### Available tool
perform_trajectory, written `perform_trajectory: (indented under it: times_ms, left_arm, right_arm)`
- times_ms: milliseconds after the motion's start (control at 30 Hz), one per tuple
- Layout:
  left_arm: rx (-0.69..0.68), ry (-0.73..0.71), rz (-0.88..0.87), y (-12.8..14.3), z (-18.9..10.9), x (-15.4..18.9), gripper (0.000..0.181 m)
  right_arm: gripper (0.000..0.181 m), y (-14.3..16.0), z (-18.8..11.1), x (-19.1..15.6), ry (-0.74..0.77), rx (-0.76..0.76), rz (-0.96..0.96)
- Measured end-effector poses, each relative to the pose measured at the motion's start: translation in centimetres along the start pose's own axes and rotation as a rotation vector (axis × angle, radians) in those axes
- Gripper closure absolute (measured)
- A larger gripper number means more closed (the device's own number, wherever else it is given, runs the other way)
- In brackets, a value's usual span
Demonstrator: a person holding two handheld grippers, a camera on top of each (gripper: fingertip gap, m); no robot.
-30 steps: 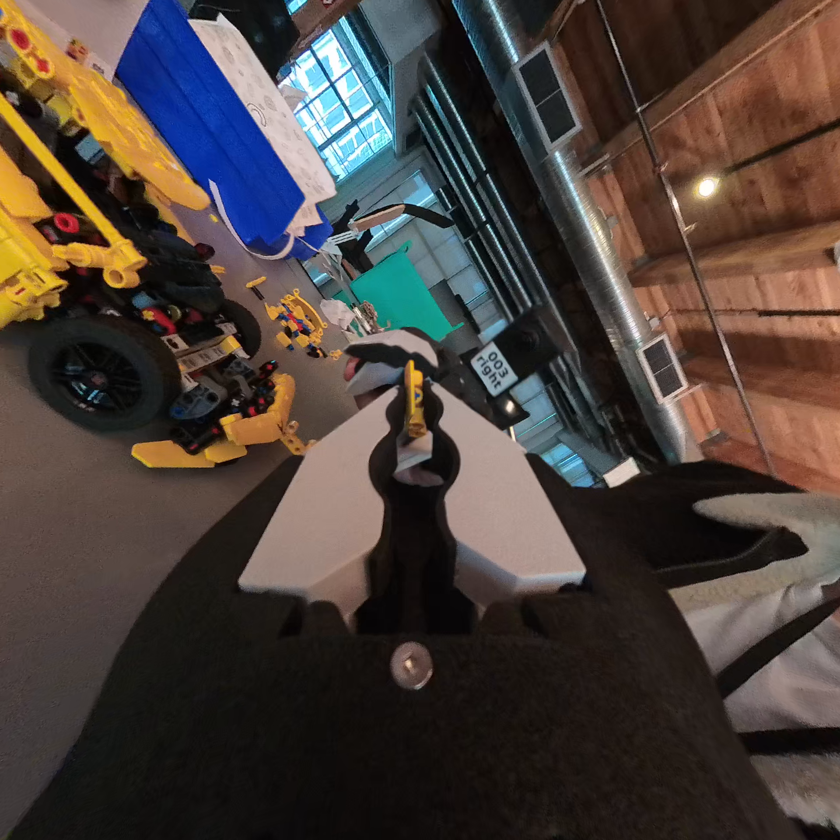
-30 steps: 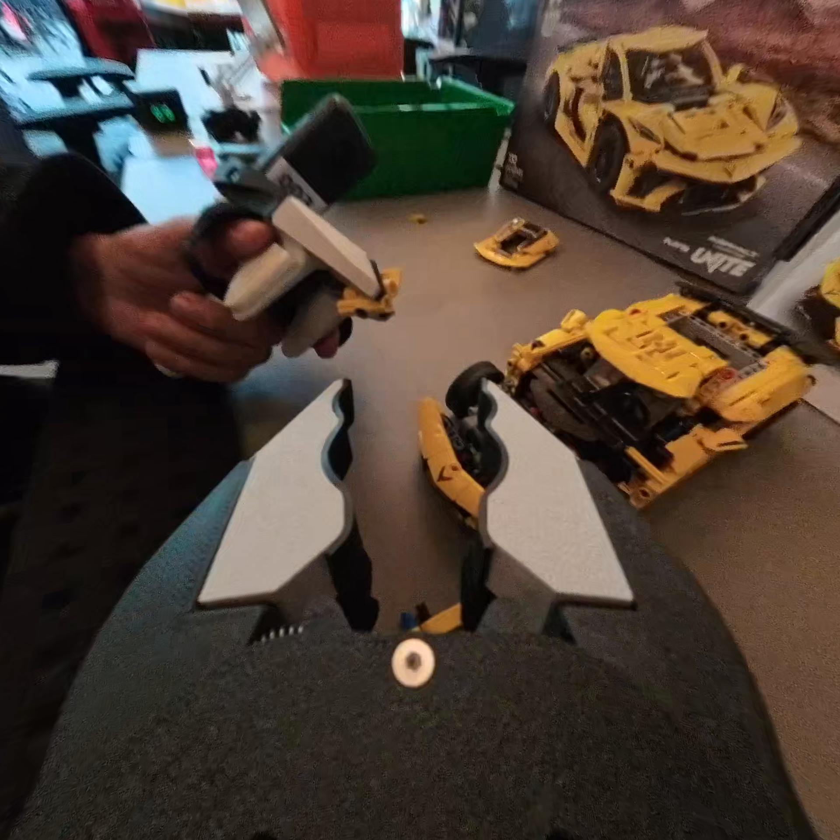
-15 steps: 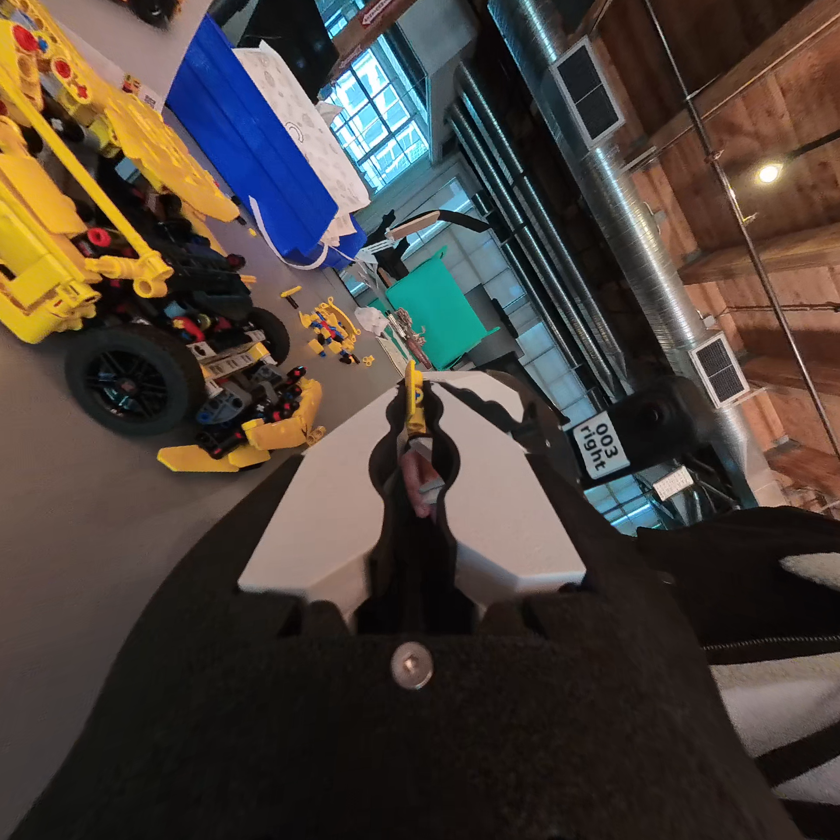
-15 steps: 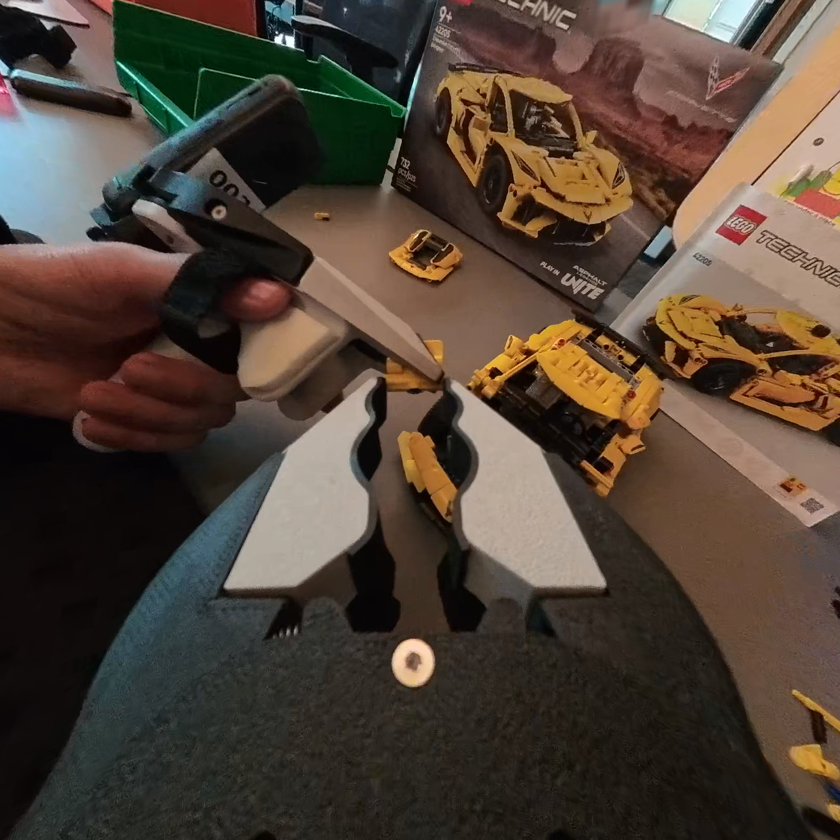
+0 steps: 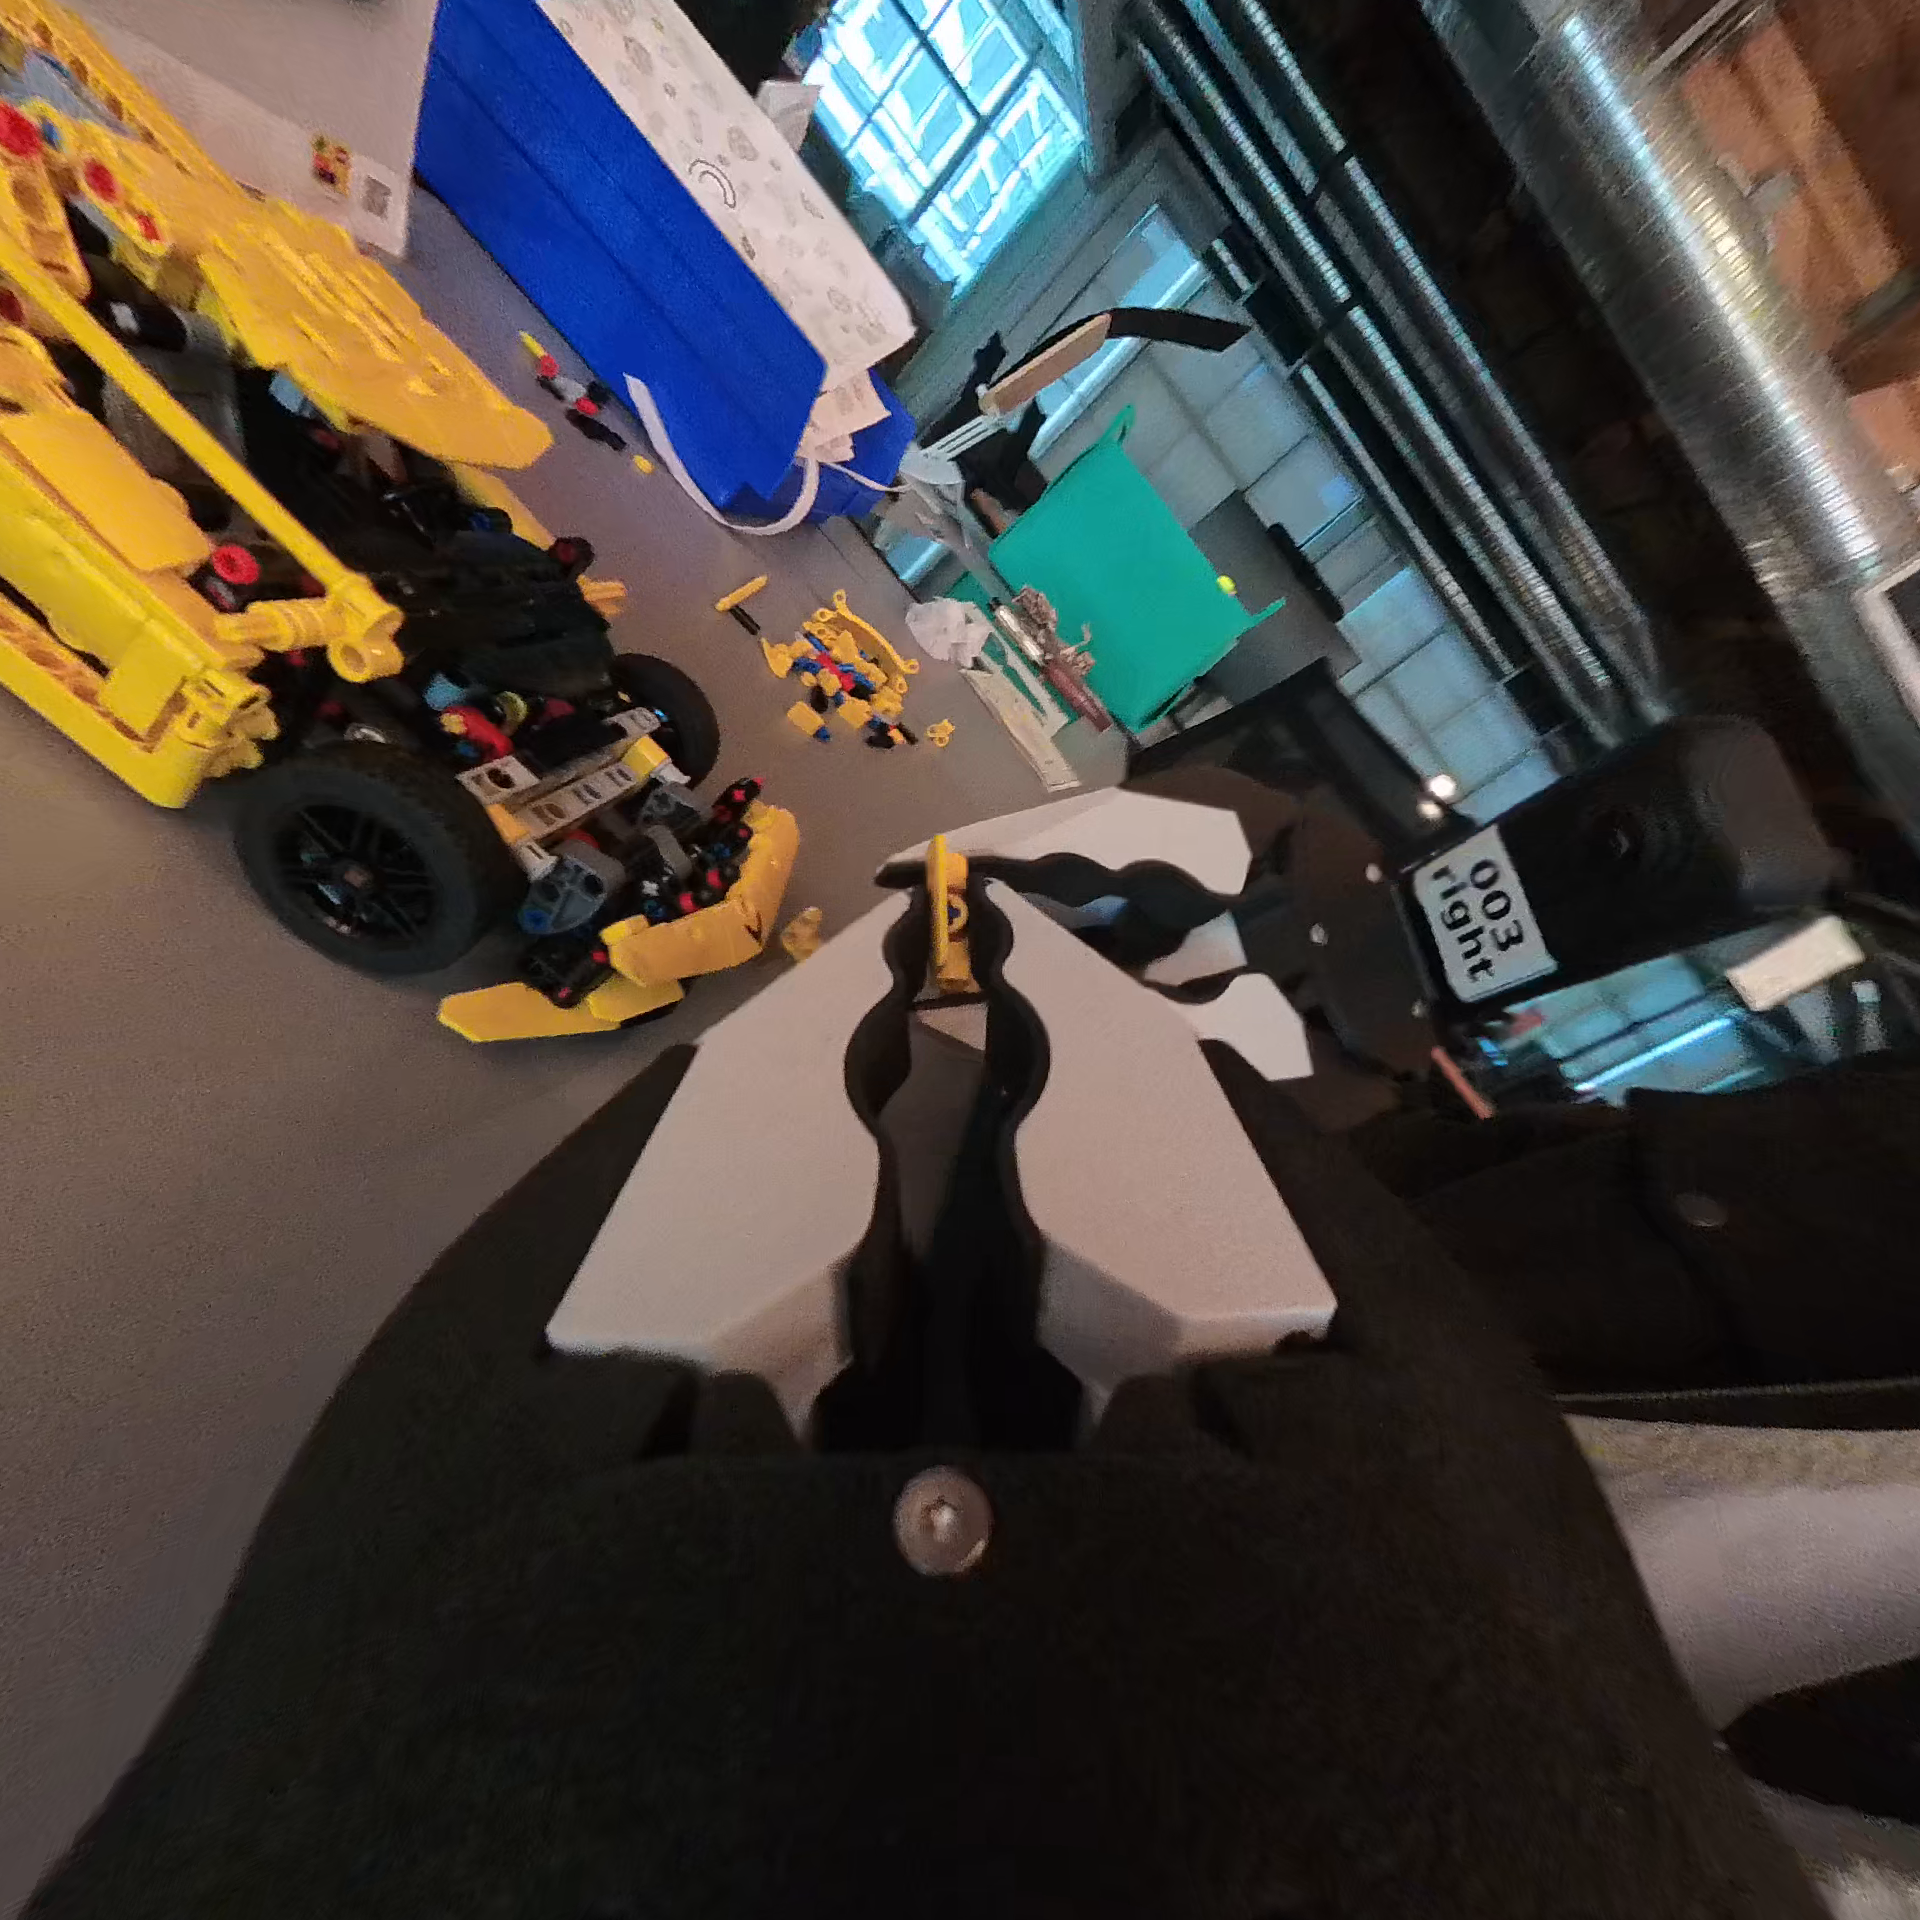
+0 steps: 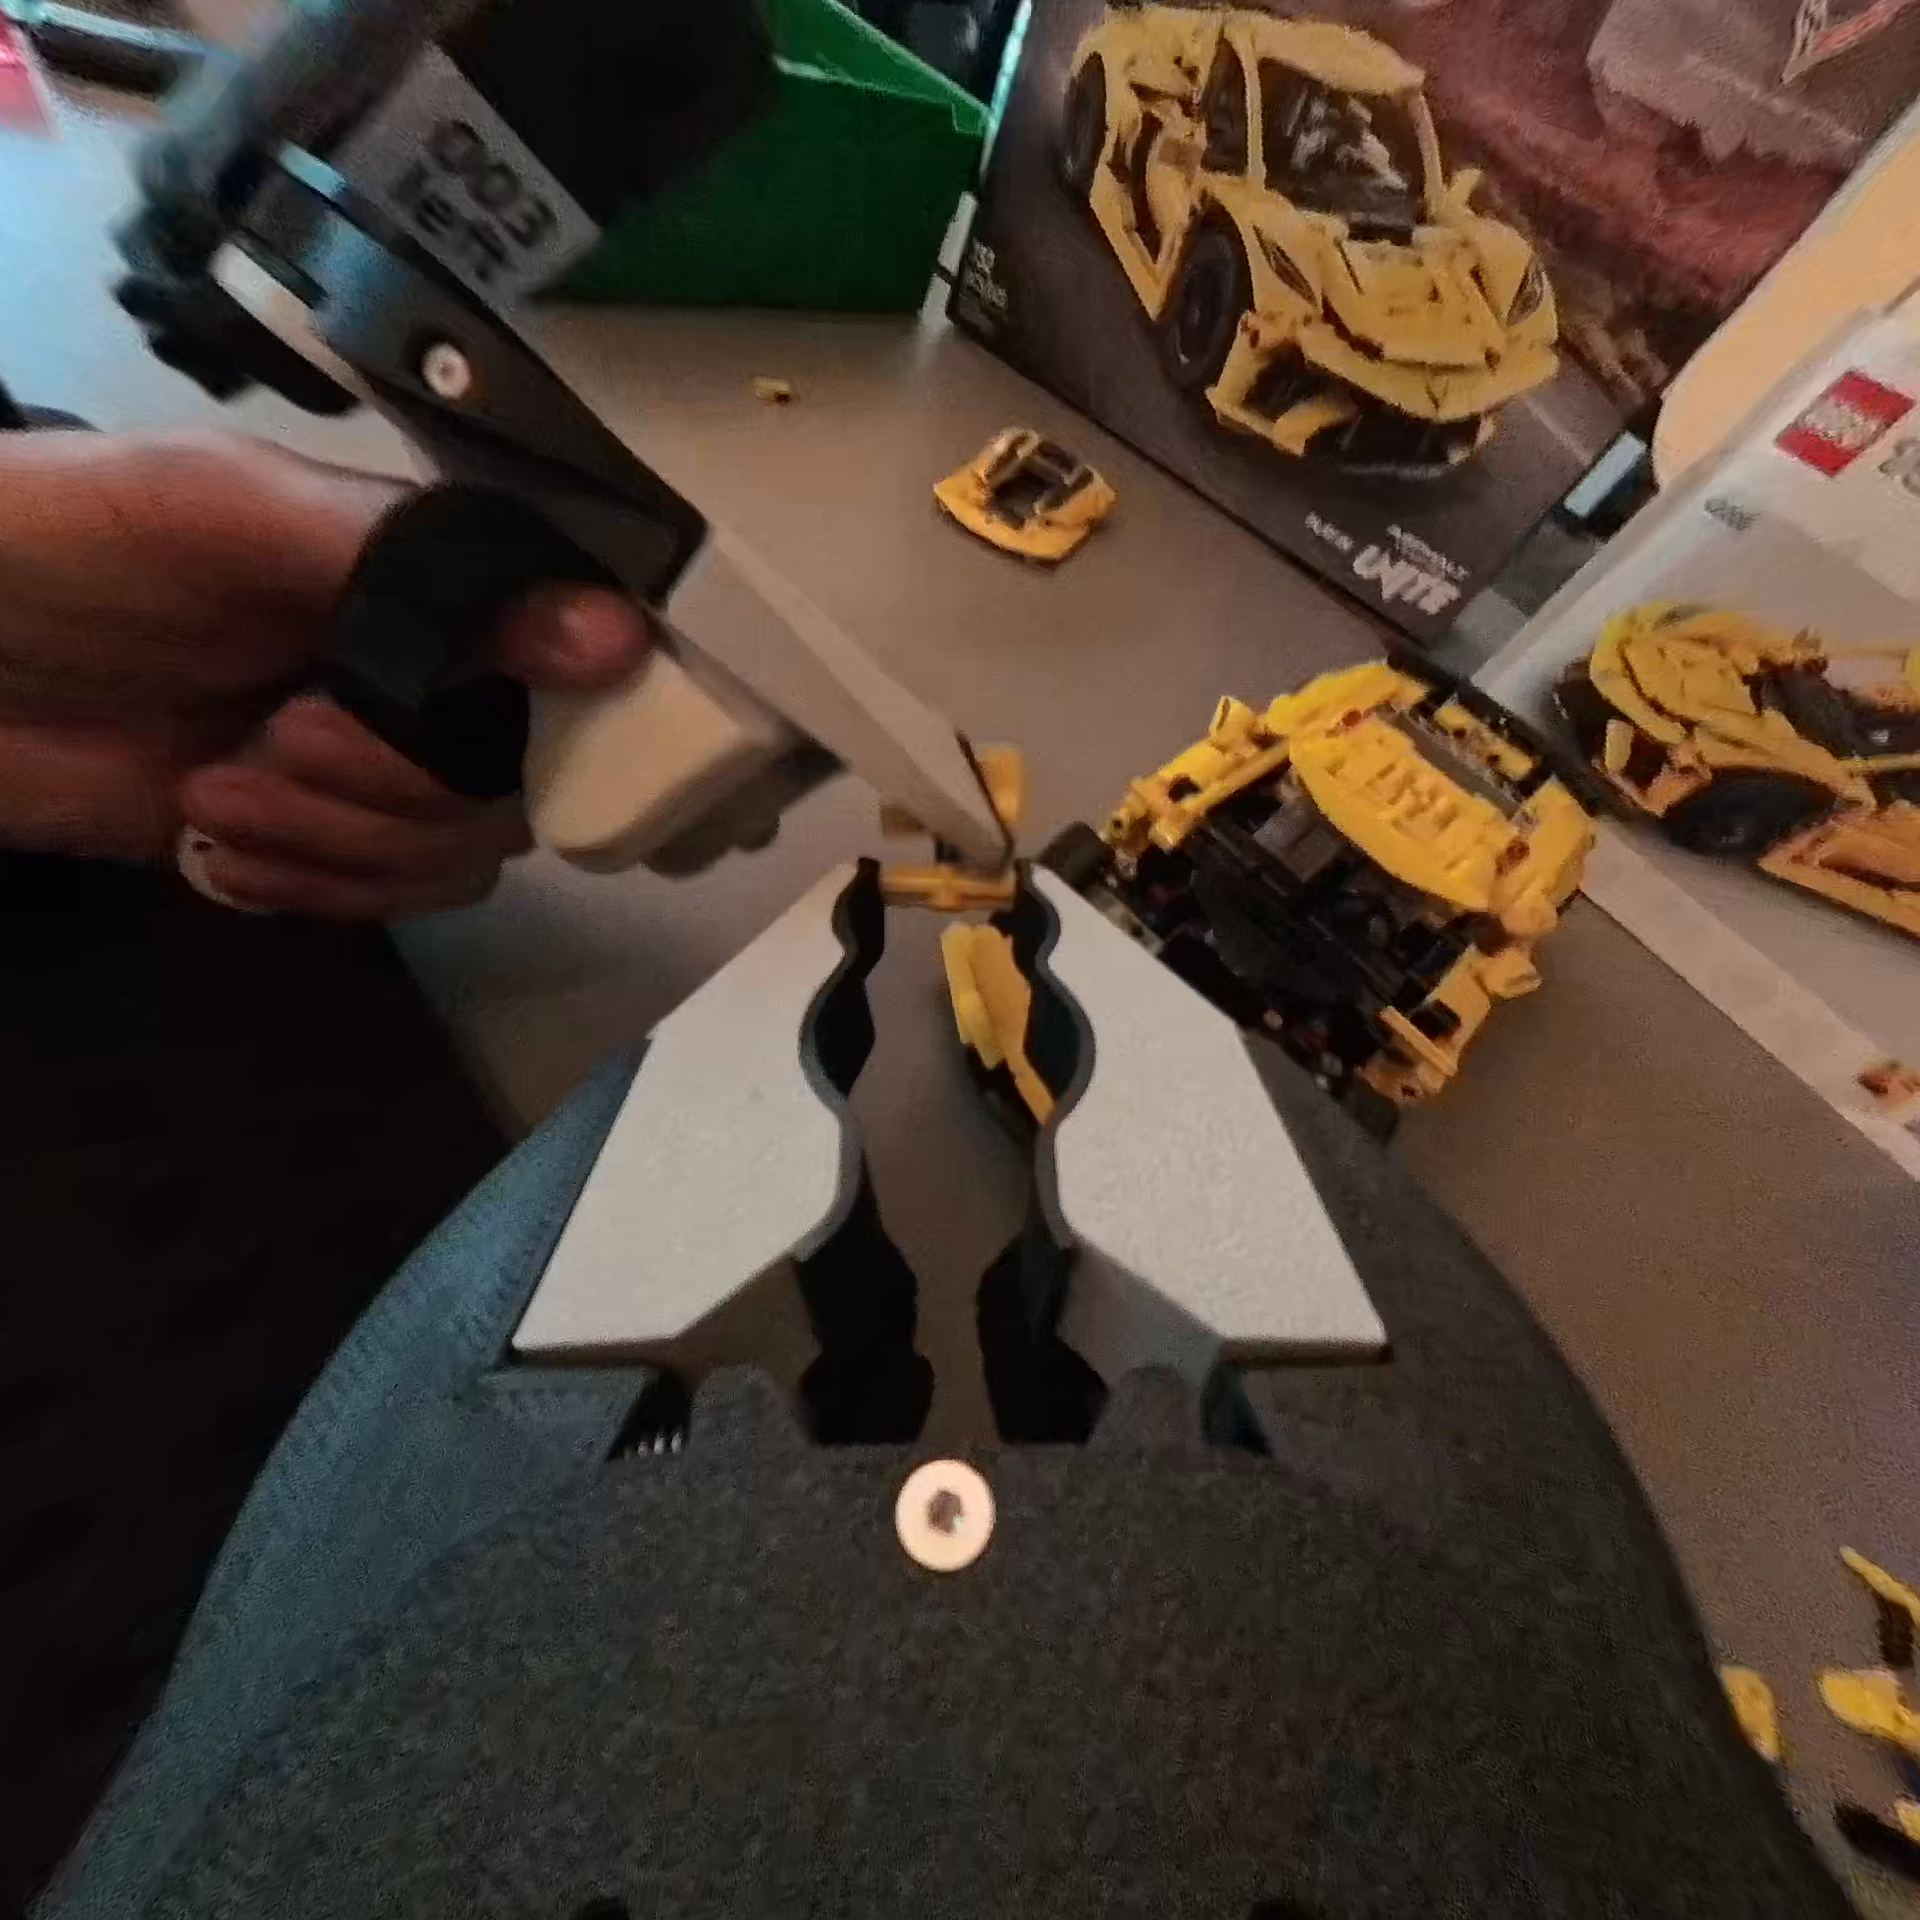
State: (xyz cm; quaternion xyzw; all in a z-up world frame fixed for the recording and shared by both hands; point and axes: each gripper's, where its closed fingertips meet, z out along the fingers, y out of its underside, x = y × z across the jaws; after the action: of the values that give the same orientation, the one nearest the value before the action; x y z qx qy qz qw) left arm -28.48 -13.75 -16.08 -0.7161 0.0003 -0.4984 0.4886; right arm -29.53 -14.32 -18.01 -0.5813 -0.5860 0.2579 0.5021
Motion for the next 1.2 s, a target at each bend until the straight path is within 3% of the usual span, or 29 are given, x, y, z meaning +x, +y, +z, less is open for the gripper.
perform_trajectory:
  times_ms: [67, 133, 167, 300, 400, 500, 633, 700, 800, 933, 1000, 1067, 1133, 1200]
  left_arm:
    - [0.268, -0.042, -0.013, -4.8, -3.8, -1.6, 0.175]
    - [0.43, -0.043, -0.135, -7.9, -8.4, -4.1, 0.176]
    - [0.437, -0.032, -0.153, -7.9, -8.8, -4.4, 0.176]
    - [0.285, 0.061, -0.096, -5.4, -5.2, -1.9, 0.175]
    - [0.201, 0.224, -0.197, -4.0, -4.1, -0.1, 0.175]
    - [0.147, 0.292, -0.237, -3.2, -3.5, 0.9, 0.175]
    - [0.055, 0.235, -0.103, -1.7, -2.3, 1.5, 0.175]
    - [-0.01, 0.228, -0.045, -0.5, -1.5, 2.0, 0.175]
    - [-0.04, 0.204, 0.023, 0.1, -0.8, 2.3, 0.175]
    - [-0.016, 0.233, -0.036, -0.2, -0.5, 2.4, 0.175]
    - [0.003, 0.258, -0.073, -0.5, -0.6, 2.6, 0.175]
    - [0.022, 0.281, -0.091, -0.9, -0.8, 2.8, 0.175]
    - [0.029, 0.293, -0.099, -0.9, -0.9, 3.0, 0.175]
    - [0.03, 0.301, -0.096, -0.9, -0.9, 3.1, 0.175]
  right_arm:
    - [0.157, 3.2, 0.3, 0.4, -0.001, -0.151, -0.005]
    - [0.157, 1.8, -0.7, 0.8, -0.001, -0.066, 0.058]
    - [0.157, 1.9, -0.7, 0.9, -0.008, -0.066, 0.06]
    - [0.157, 1.3, -1.1, 1.5, 0.023, -0.034, 0.026]
    - [0.157, 2.4, -2.7, 4.1, 0.105, -0.058, -0.002]
    - [0.156, 6.6, -5.3, 11.1, 0.184, -0.193, 0.097]
    - [0.157, 16.2, -10.9, 20.6, 0.308, -0.468, 0.335]
    - [0.157, 19.2, -12.8, 23.1, 0.381, -0.511, 0.375]
    - [0.156, 20.3, -13.2, 23.8, 0.378, -0.485, 0.444]
    - [0.144, 18.4, -12.9, 24.0, 0.402, -0.414, 0.4]
    - [0.14, 15.0, -11.5, 22.0, 0.325, -0.323, 0.36]
    - [0.147, 8.7, -8.9, 16.2, 0.071, -0.123, 0.403]
    - [0.15, 1.3, -7.4, 8.5, -0.319, 0.116, 0.553]
    - [0.15, -3.1, -6.9, 2.5, -0.649, 0.204, 0.738]
